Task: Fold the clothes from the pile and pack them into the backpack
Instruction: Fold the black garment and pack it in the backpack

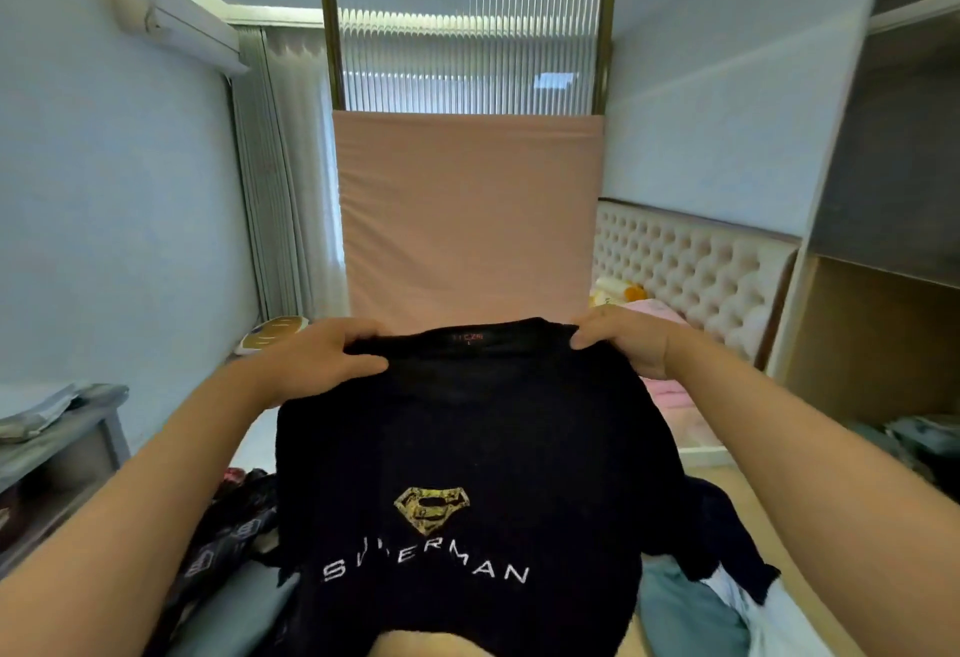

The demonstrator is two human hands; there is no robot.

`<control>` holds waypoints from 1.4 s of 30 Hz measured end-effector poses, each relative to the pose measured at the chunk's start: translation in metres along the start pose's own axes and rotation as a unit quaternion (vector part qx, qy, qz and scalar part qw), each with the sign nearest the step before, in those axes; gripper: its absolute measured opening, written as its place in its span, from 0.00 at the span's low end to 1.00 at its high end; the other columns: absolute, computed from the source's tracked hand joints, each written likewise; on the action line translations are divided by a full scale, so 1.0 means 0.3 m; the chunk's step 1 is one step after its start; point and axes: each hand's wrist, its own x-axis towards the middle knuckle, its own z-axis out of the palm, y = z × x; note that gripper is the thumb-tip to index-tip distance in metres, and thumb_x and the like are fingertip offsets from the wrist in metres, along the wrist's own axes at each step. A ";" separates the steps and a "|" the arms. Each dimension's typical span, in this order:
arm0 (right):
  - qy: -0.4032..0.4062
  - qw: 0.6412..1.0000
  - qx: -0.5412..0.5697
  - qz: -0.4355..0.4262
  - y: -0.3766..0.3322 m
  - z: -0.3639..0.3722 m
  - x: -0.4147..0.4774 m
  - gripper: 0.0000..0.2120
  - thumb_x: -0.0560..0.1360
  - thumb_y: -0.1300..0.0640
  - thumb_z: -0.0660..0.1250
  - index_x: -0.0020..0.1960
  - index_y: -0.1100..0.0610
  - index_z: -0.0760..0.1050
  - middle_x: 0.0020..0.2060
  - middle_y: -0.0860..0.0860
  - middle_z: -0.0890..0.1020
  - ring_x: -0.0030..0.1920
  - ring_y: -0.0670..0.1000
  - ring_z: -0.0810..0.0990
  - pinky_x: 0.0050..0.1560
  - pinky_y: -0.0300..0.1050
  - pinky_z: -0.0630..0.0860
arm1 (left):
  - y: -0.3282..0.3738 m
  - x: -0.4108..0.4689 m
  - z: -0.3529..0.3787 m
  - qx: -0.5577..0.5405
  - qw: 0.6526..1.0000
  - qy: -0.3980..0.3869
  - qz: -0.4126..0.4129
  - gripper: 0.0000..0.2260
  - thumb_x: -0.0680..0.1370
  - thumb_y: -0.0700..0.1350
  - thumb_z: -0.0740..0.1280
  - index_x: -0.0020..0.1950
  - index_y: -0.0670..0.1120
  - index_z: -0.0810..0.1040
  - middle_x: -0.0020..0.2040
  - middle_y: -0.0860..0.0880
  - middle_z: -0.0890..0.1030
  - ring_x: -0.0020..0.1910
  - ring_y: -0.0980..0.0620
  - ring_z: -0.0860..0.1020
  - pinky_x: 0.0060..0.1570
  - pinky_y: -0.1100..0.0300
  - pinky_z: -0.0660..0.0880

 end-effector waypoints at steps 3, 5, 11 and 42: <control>0.109 0.978 -0.168 -0.056 0.066 0.047 0.033 0.08 0.69 0.62 0.66 0.43 0.68 0.75 0.36 0.54 0.76 0.40 0.54 0.76 0.42 0.44 0.71 | -0.082 0.039 0.100 0.081 0.989 0.124 0.003 0.07 0.81 0.51 0.63 0.53 0.57 0.82 0.47 0.58 0.83 0.47 0.60 0.79 0.45 0.70 0.70; 0.143 0.954 -0.253 -0.074 0.129 0.068 0.066 0.05 0.71 0.63 0.66 0.42 0.64 0.79 0.34 0.50 0.79 0.39 0.51 0.79 0.40 0.39 0.72 | -0.154 0.069 0.159 0.123 0.982 0.147 0.006 0.11 0.82 0.53 0.61 0.51 0.52 0.82 0.45 0.55 0.82 0.46 0.57 0.78 0.45 0.63 0.70; 0.175 0.921 -0.346 -0.031 0.368 0.081 0.212 0.03 0.70 0.52 0.72 0.40 0.50 0.81 0.36 0.46 0.83 0.40 0.48 0.81 0.47 0.49 0.80 | -0.354 0.162 0.307 0.184 0.968 0.173 0.007 0.14 0.83 0.50 0.60 0.46 0.45 0.80 0.41 0.50 0.79 0.40 0.54 0.76 0.45 0.55 0.73; -0.205 0.836 -0.479 0.174 1.620 0.257 0.716 0.34 0.82 0.38 0.51 0.80 0.42 0.37 0.79 0.47 0.35 0.79 0.49 0.37 0.77 0.59 0.43 | -1.067 0.538 1.317 0.256 0.899 -0.263 -0.238 0.29 0.82 0.55 0.58 0.80 0.54 0.50 0.81 0.47 0.45 0.79 0.42 0.44 0.76 0.44 0.45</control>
